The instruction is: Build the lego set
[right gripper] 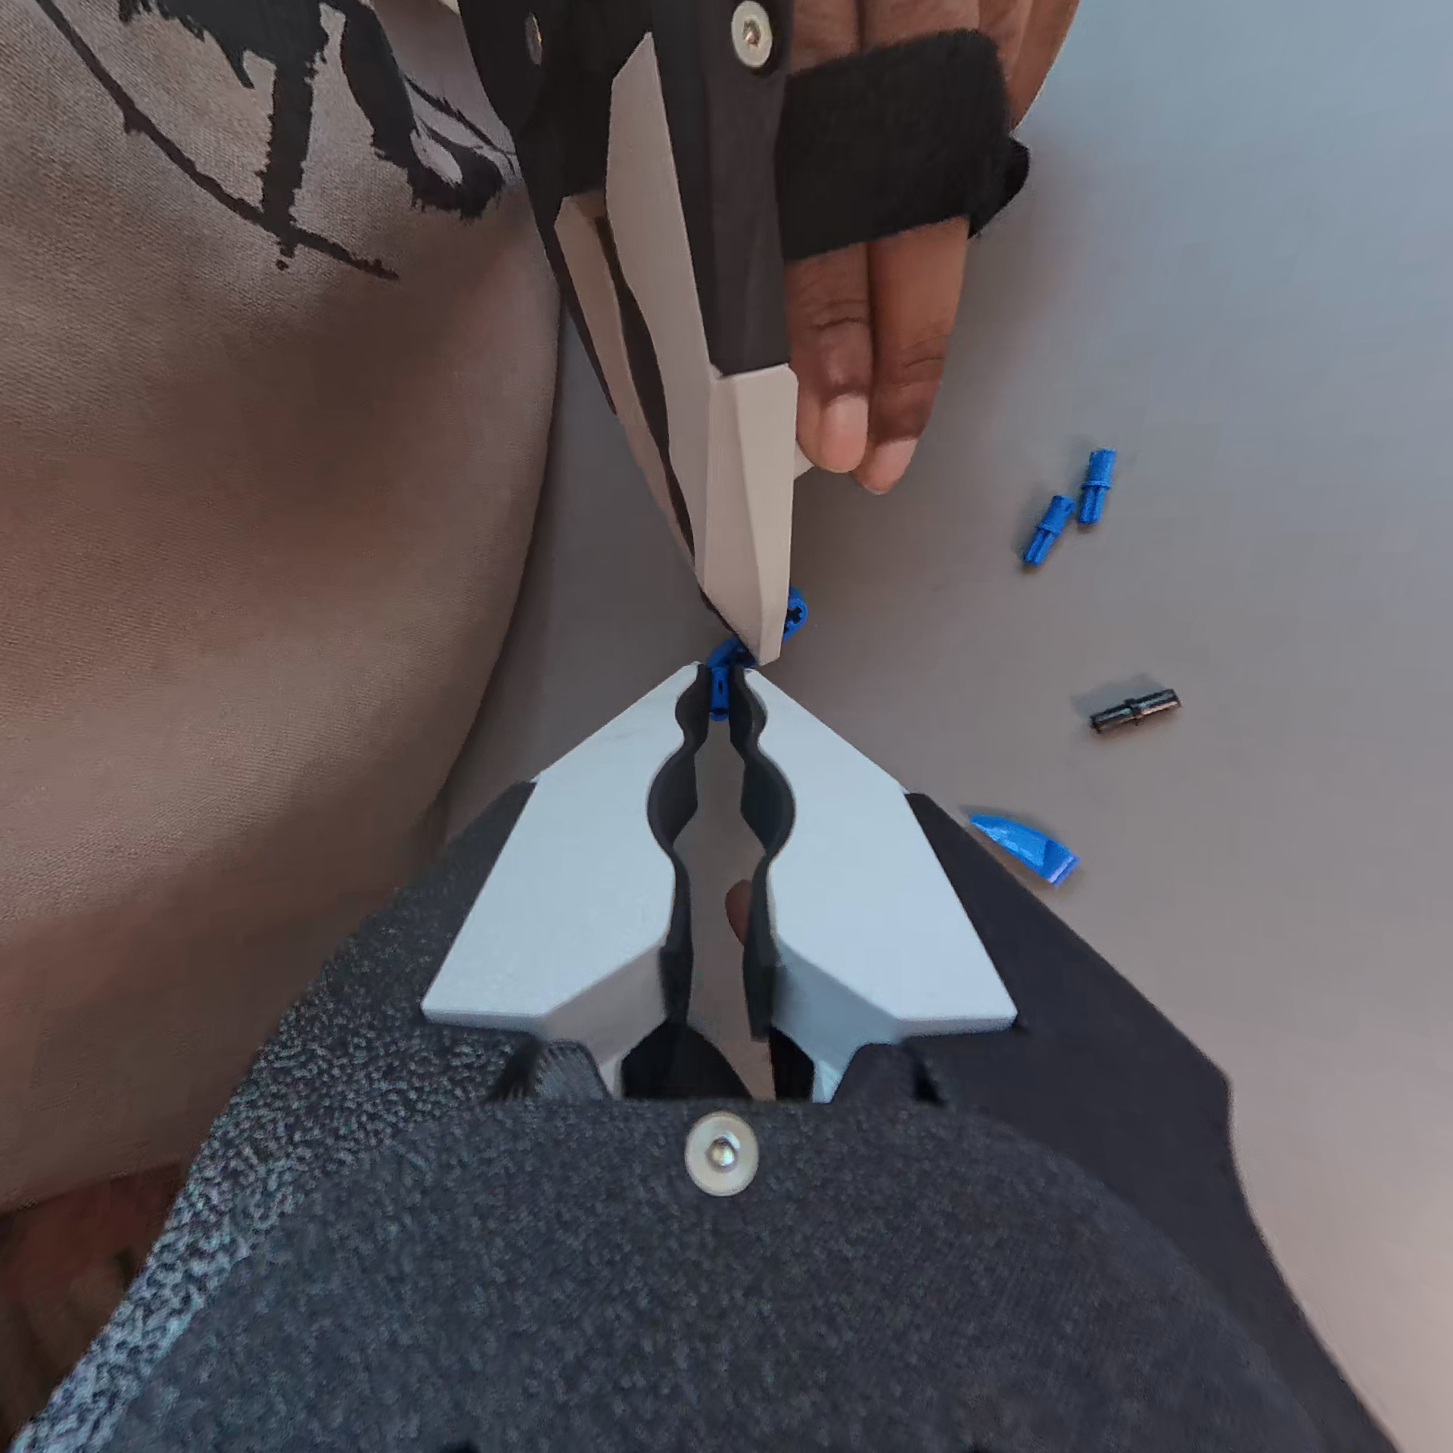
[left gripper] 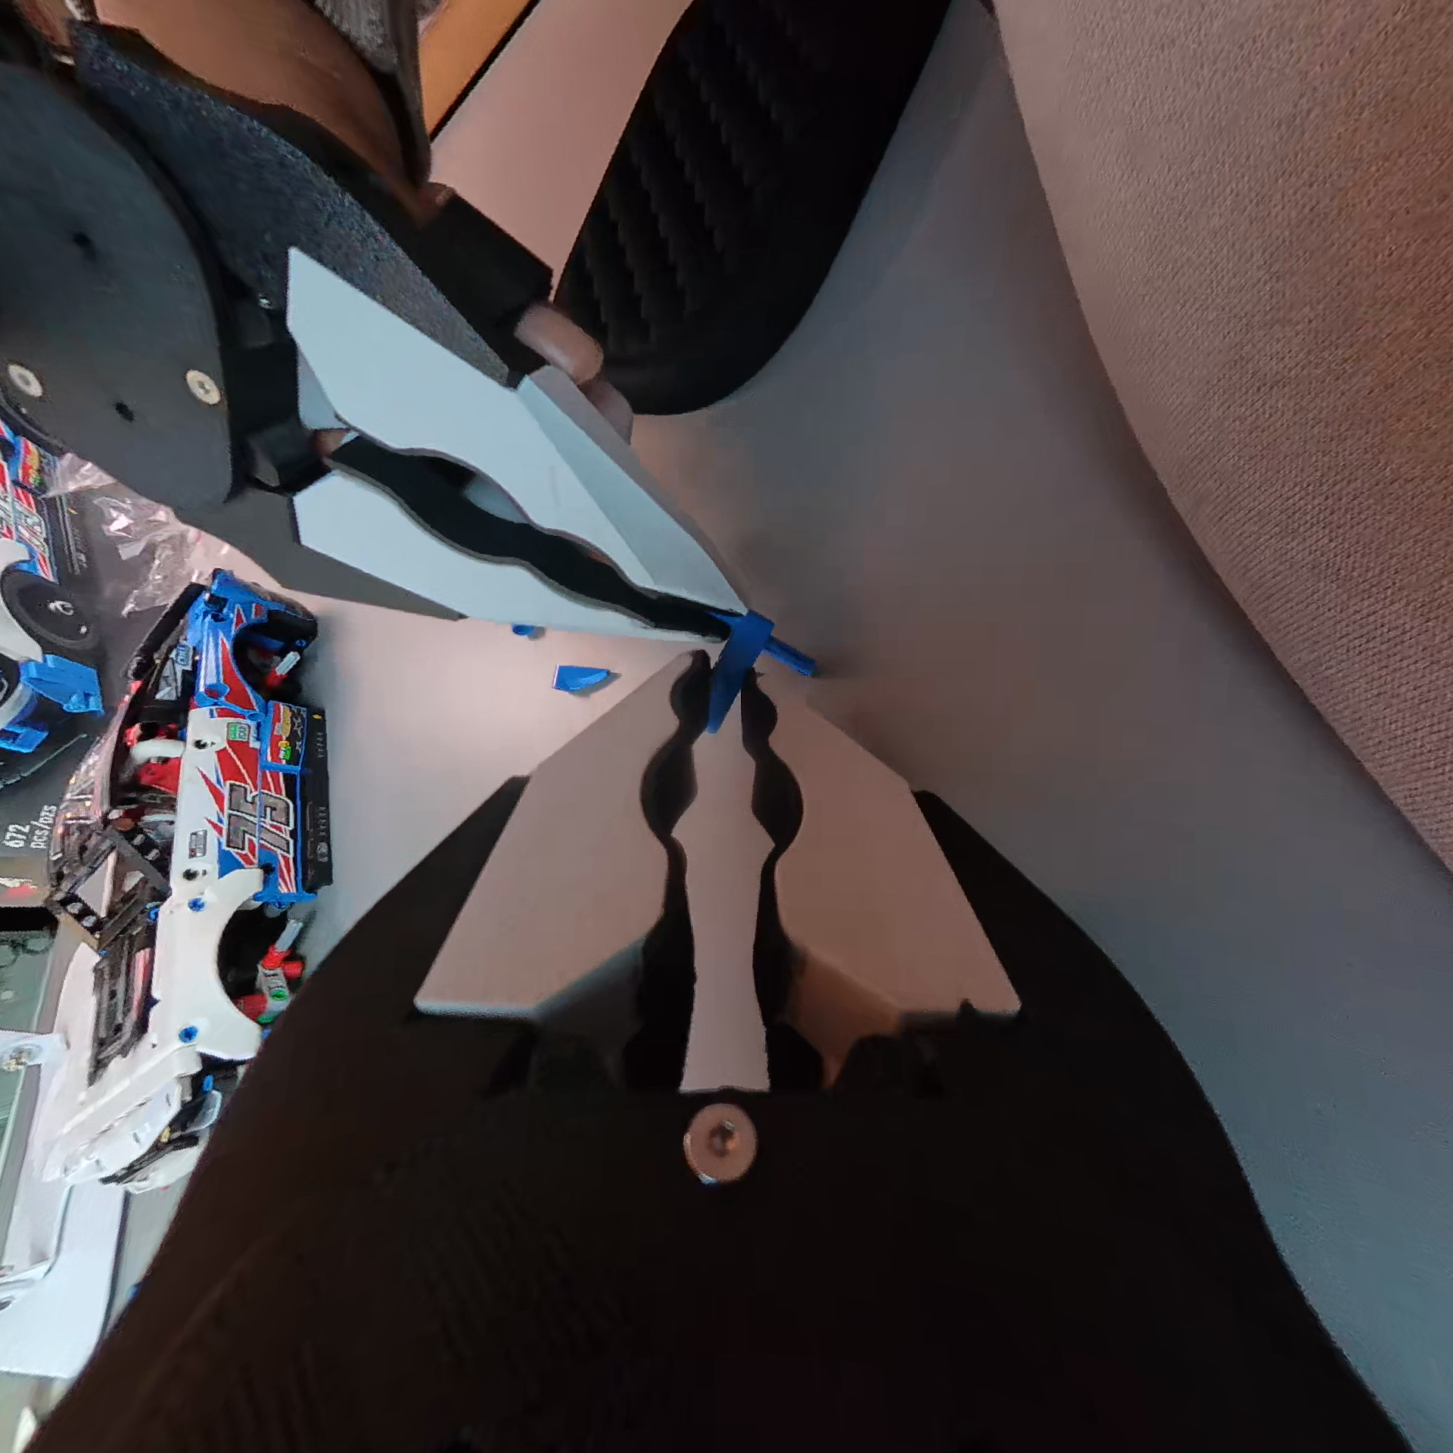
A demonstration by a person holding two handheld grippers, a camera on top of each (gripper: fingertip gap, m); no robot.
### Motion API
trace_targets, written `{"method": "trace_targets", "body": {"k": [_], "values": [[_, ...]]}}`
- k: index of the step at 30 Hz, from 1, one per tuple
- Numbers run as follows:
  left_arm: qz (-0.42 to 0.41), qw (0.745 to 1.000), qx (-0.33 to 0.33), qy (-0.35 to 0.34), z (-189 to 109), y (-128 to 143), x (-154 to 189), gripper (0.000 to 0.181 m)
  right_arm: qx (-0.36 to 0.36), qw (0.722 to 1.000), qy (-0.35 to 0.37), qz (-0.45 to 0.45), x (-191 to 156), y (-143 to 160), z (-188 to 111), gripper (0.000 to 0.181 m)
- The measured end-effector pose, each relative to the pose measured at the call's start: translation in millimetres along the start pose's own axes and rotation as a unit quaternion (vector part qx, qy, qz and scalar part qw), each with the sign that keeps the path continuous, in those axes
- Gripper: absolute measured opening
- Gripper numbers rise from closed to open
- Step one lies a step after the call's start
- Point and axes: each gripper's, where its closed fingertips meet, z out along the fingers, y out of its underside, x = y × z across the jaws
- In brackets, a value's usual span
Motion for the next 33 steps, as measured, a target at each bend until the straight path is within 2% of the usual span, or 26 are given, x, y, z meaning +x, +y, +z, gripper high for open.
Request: {"method": "trace_targets", "body": {"k": [1, 3, 6, 9, 11, 14, 17, 19, 27, 30, 33], "values": [[-0.011, 1.0, 0.005, 0.006, 0, 0, 1, 0.007, 0.016, 1.0, -0.006, 0.012, -1, -1, 1, 0.002], [-0.031, 0.999, 0.008, 0.014, -1, 1, 2, 0.006, 0.053, 0.998, -0.006, 0.036, 1, -3, 0, 0.004], [-0.075, 0.997, 0.011, 0.018, -1, 4, -5, 0.006, 0.113, 0.993, 0.034, 0.008, 4, -12, -11, 0.019], [-0.15, 0.988, 0.019, 0.025, -5, 7, -14, 0.006, 0.137, 0.979, 0.141, -0.056, 12, -11, -21, 0.036], [-0.179, 0.983, 0.017, 0.029, -6, 11, -16, 0.006, 0.169, 0.961, 0.202, -0.084, 13, -15, -25, 0.036], [-0.206, 0.977, 0.036, 0.044, -7, 6, -17, 0.006, 0.206, 0.94, 0.257, -0.081, 17, -20, -29, 0.035], [-0.212, 0.975, 0.043, 0.046, -8, 2, -18, 0.006, 0.2, 0.939, 0.268, -0.078, 20, -19, -29, 0.032], [-0.215, 0.974, 0.047, 0.046, -9, -1, -18, 0.006, 0.189, 0.94, 0.271, -0.086, 19, -20, -26, 0.022], [-0.254, 0.963, 0.062, 0.062, -17, -7, -16, 0.005, 0.167, 0.933, 0.294, -0.126, 12, -26, -24, 0.021], [-0.247, 0.965, 0.058, 0.064, -17, -5, -13, 0.005, 0.167, 0.931, 0.299, -0.124, 12, -25, -22, 0.021], [-0.211, 0.975, 0.058, 0.04, -18, -3, -18, 0.006, 0.199, 0.926, 0.307, -0.097, 16, -28, -26, 0.022]]}}
